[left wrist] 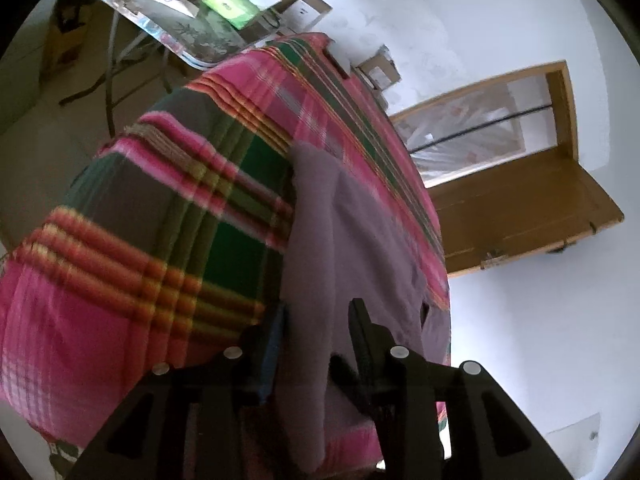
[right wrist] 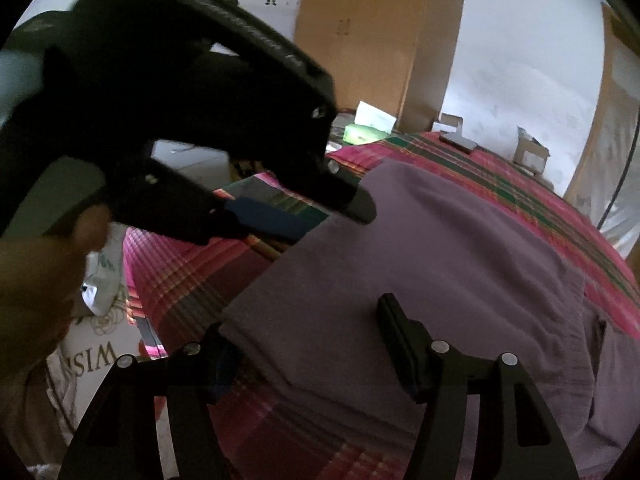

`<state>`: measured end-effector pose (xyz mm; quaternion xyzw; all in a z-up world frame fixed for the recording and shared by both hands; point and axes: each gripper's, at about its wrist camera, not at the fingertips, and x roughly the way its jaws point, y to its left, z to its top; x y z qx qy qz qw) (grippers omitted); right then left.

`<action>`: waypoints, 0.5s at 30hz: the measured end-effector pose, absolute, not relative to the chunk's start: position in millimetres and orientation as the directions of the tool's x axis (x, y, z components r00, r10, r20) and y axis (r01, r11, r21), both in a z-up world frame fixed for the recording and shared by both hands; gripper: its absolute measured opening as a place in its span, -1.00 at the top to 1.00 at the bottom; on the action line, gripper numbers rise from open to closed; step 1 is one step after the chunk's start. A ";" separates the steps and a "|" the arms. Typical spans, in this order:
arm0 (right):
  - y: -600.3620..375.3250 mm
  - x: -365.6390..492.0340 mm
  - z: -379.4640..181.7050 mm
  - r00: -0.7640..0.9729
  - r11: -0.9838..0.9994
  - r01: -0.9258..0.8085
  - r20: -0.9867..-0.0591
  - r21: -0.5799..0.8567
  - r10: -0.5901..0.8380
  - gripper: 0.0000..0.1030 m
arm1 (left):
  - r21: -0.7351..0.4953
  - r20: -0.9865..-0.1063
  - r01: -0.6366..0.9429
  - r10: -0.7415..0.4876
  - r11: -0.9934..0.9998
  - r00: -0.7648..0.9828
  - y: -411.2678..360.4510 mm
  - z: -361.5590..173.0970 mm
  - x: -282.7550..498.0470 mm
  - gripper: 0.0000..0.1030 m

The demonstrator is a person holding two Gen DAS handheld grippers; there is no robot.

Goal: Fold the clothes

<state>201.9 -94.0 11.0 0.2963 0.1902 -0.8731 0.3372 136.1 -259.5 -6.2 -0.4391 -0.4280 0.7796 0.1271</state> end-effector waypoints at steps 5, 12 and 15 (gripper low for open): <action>-94.9 202.4 10.5 -0.592 -0.697 0.704 -0.652 -0.133 -0.474 -0.27 | -0.768 -0.595 0.192 0.568 -0.611 -0.569 -260.7 -7.0 115.7 0.34; -92.7 195.2 9.1 -0.581 -0.694 0.710 -0.652 -0.115 -0.487 -0.31 | -0.743 -0.631 0.196 0.571 -0.640 -0.525 -256.3 -11.6 88.7 0.34; -91.8 196.0 9.0 -0.577 -0.694 0.712 -0.653 -0.107 -0.491 -0.34 | -0.735 -0.641 0.191 0.575 -0.651 -0.507 -253.6 -12.9 81.1 0.34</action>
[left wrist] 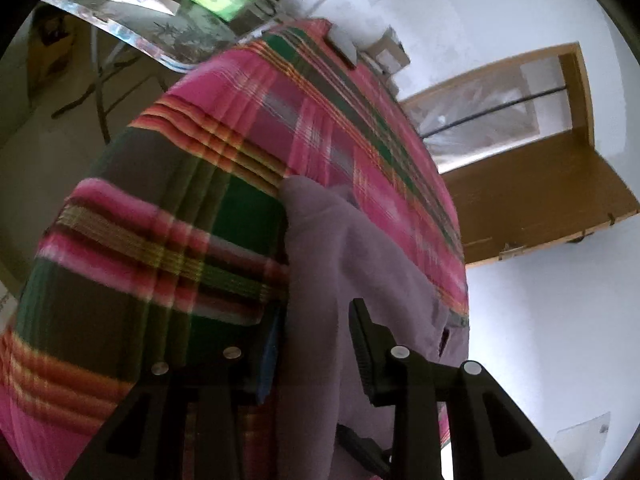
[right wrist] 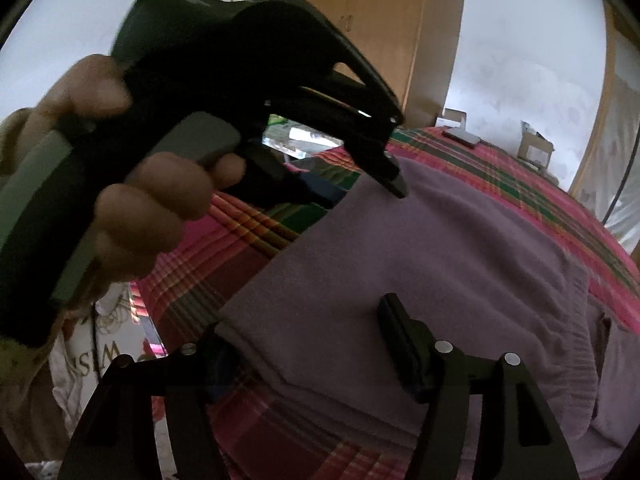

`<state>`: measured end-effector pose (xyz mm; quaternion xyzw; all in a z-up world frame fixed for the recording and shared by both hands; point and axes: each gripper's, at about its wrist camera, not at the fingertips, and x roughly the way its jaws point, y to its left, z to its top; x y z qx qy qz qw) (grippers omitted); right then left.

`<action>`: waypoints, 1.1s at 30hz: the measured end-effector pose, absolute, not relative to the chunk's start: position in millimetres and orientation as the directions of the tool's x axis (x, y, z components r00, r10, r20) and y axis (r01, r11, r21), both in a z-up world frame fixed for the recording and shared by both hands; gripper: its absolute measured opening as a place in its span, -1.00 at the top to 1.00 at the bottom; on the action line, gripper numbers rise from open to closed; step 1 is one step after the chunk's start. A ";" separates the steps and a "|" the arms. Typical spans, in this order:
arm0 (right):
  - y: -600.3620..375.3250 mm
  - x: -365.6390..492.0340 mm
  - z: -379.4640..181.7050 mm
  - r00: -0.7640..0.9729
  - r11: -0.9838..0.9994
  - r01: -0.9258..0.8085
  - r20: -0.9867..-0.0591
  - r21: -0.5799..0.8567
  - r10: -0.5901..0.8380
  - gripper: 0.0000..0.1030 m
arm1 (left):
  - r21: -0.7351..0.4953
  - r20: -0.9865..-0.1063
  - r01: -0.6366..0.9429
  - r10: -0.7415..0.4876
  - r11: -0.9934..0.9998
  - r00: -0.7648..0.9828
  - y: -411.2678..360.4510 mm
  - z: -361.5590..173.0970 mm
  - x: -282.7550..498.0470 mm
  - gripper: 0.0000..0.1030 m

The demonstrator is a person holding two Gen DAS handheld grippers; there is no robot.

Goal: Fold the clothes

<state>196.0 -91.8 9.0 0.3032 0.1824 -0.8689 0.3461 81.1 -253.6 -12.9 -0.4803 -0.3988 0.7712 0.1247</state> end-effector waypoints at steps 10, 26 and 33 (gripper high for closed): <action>-89.2 202.4 10.1 -0.567 -0.682 0.724 -0.653 -0.105 -0.502 -0.36 | -0.751 -0.631 0.183 0.606 -0.635 -0.484 -256.5 -14.1 64.2 0.35; -75.3 202.0 20.7 -0.540 -0.662 0.747 -0.639 -0.063 -0.548 0.68 | -0.738 -0.632 0.167 0.585 -0.653 -0.508 -243.6 7.4 64.9 0.71; -61.0 204.3 34.9 -0.569 -0.682 0.730 -0.592 -0.044 -0.571 0.74 | -0.729 -0.624 0.132 0.572 -0.672 -0.531 -231.0 32.9 67.7 0.72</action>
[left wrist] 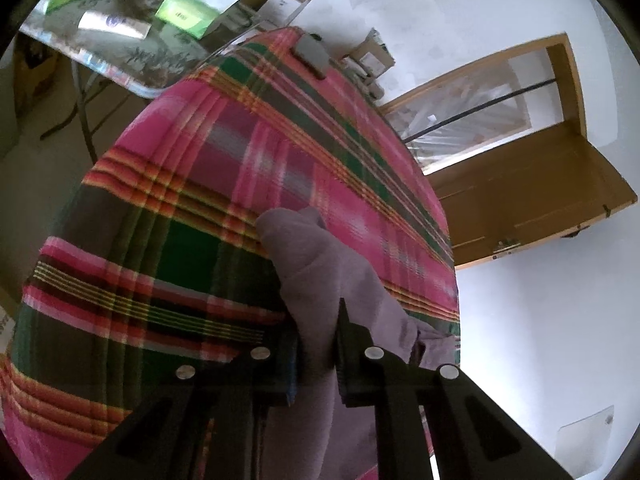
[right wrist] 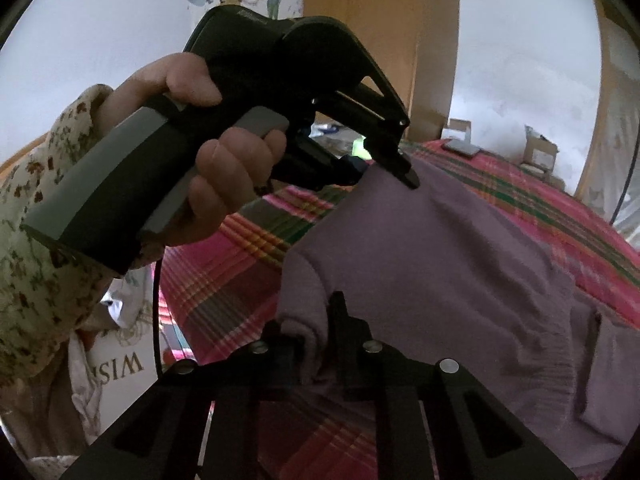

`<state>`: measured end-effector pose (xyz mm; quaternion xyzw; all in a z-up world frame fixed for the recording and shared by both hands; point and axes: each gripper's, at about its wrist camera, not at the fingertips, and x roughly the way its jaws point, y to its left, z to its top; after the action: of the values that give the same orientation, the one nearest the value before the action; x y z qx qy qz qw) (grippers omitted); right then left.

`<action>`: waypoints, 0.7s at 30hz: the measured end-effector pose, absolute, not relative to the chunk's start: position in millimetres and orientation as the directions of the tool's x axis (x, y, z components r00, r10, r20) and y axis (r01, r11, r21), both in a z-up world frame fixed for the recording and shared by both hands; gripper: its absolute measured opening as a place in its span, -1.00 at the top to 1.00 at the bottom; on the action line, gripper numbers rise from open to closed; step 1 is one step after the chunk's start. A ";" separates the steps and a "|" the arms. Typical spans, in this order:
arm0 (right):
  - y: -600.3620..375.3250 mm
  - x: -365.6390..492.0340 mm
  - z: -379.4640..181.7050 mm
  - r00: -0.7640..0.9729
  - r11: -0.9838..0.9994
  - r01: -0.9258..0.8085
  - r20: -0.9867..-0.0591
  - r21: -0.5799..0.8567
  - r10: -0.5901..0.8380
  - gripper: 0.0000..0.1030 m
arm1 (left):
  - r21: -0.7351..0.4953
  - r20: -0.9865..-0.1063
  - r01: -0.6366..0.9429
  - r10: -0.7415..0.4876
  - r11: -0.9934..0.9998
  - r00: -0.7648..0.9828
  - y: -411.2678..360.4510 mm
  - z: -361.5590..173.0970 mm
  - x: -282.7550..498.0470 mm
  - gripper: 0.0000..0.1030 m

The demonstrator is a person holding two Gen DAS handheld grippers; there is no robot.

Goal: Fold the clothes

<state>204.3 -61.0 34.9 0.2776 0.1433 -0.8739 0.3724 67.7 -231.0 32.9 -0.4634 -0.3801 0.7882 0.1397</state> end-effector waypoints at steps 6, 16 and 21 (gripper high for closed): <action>-41.9 208.9 57.6 -0.591 -0.697 0.717 -0.535 -0.006 -0.603 0.74 | -0.715 -0.620 0.097 0.563 -0.692 -0.546 -220.0 57.9 65.9 0.72; -8.5 218.8 87.2 -0.639 -0.724 0.689 -0.448 0.027 -0.625 0.75 | -0.706 -0.607 0.057 0.562 -0.706 -0.562 -196.2 92.9 65.7 0.72; 14.8 226.1 103.0 -0.666 -0.740 0.670 -0.396 0.056 -0.632 0.75 | -0.698 -0.592 0.016 0.565 -0.716 -0.575 -173.3 115.1 64.5 0.72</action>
<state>226.1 14.8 103.0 0.1988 0.0473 -0.9114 0.3572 64.5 -173.3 115.1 -0.4295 -0.3378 0.8206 0.1674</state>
